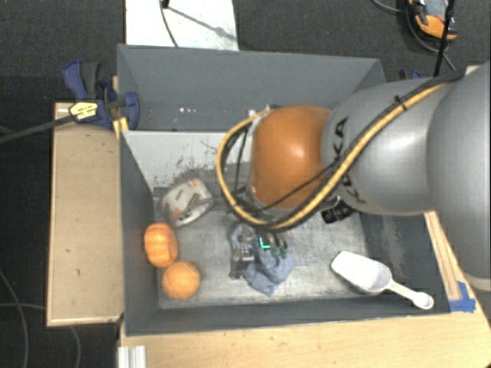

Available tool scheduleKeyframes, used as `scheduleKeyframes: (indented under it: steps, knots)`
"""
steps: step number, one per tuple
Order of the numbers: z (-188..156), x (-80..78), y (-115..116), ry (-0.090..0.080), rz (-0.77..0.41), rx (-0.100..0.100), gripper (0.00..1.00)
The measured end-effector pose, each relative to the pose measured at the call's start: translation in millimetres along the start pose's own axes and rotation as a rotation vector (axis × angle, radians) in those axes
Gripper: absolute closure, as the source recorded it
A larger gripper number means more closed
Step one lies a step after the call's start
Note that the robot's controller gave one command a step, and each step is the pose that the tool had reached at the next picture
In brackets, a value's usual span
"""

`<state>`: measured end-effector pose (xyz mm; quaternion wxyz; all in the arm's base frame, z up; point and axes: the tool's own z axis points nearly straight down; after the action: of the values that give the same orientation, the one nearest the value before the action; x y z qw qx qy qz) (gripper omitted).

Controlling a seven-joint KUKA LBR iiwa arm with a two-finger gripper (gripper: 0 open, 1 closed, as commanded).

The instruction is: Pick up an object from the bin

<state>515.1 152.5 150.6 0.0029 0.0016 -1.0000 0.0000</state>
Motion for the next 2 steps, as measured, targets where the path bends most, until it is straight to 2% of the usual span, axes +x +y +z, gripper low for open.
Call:
scheduleKeyframes:
  steps: [1,2]
  knots:
    - [-3.9,-2.1,-0.7,-0.008,0.005,-0.001,0.0]
    - [54.7,-18.2,-87.0,-0.006,-0.34,0.0,1.0]
